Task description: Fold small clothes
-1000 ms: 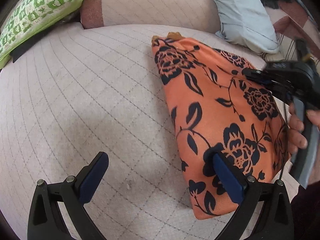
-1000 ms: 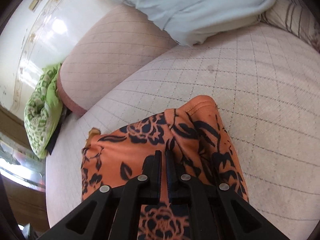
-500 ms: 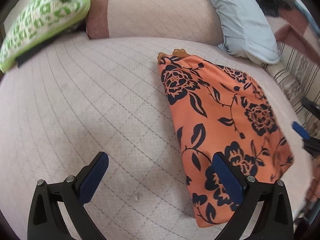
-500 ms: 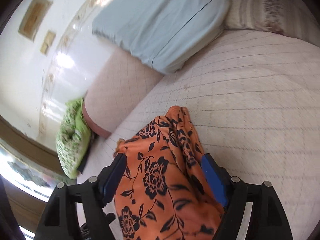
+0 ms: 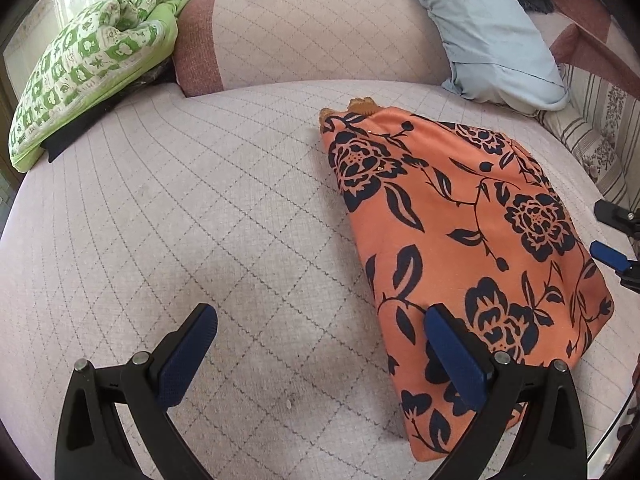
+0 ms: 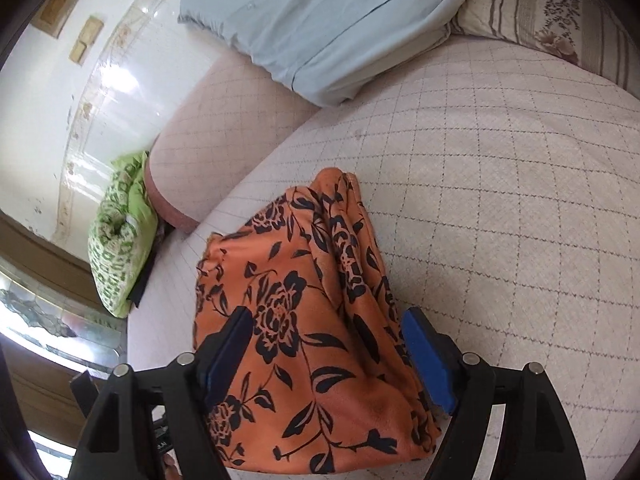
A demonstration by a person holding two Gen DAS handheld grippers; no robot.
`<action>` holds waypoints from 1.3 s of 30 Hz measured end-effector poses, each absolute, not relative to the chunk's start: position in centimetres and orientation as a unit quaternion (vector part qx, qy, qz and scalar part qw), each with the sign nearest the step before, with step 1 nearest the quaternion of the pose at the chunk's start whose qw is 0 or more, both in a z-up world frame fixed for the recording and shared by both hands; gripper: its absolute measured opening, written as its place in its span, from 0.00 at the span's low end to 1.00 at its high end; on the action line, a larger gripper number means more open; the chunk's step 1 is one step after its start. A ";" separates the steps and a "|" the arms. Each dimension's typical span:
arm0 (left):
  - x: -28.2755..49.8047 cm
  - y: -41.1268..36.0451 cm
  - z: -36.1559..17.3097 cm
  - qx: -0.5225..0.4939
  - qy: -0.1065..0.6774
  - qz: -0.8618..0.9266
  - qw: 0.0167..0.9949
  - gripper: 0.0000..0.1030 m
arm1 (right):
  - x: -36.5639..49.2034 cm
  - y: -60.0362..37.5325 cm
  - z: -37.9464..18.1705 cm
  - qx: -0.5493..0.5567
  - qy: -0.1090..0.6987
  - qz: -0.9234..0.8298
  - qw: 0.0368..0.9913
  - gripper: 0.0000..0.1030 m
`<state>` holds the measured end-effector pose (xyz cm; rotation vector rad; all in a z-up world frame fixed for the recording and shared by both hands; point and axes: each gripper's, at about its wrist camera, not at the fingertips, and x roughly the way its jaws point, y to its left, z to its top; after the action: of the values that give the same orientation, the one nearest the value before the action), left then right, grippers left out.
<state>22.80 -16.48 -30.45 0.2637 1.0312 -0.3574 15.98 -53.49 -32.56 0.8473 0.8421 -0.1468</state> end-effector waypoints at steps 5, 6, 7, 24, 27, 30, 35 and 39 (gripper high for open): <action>23.1 -16.9 -30.6 0.120 0.487 -0.184 0.846 1.00 | 16.5 -54.0 -33.7 0.385 0.417 -0.070 0.820 0.78; 23.1 -17.1 -30.7 0.120 0.486 -0.187 0.845 1.00 | 16.4 -54.2 -33.8 0.382 0.420 -0.072 0.820 0.78; 23.1 -17.2 -30.7 0.120 0.485 -0.188 0.845 1.00 | 16.4 -54.5 -34.1 0.382 0.422 -0.073 0.819 0.78; 22.2 -19.3 -31.2 0.117 0.476 -0.225 0.842 1.00 | 16.5 -54.7 -35.1 0.377 0.434 -0.027 0.818 0.78; 22.2 -19.1 -30.8 0.104 0.480 -0.239 0.838 1.00 | 16.4 -54.8 -35.0 0.378 0.429 -0.029 0.820 0.78; 22.5 -18.1 -29.9 0.072 0.473 -0.248 0.842 1.00 | 16.1 -54.9 -34.8 0.382 0.425 -0.027 0.821 0.78; 23.2 -17.8 -30.7 0.062 0.496 -0.248 0.830 1.00 | 16.4 -54.9 -35.4 0.387 0.431 -0.024 0.815 0.78; 22.6 -18.4 -30.7 0.047 0.497 -0.288 0.817 1.00 | 16.6 -54.9 -35.7 0.393 0.431 -0.019 0.813 0.78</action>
<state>22.55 -18.36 -30.70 0.1005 1.0598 -0.6141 16.57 -54.95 -35.69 0.8381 0.9192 -0.0398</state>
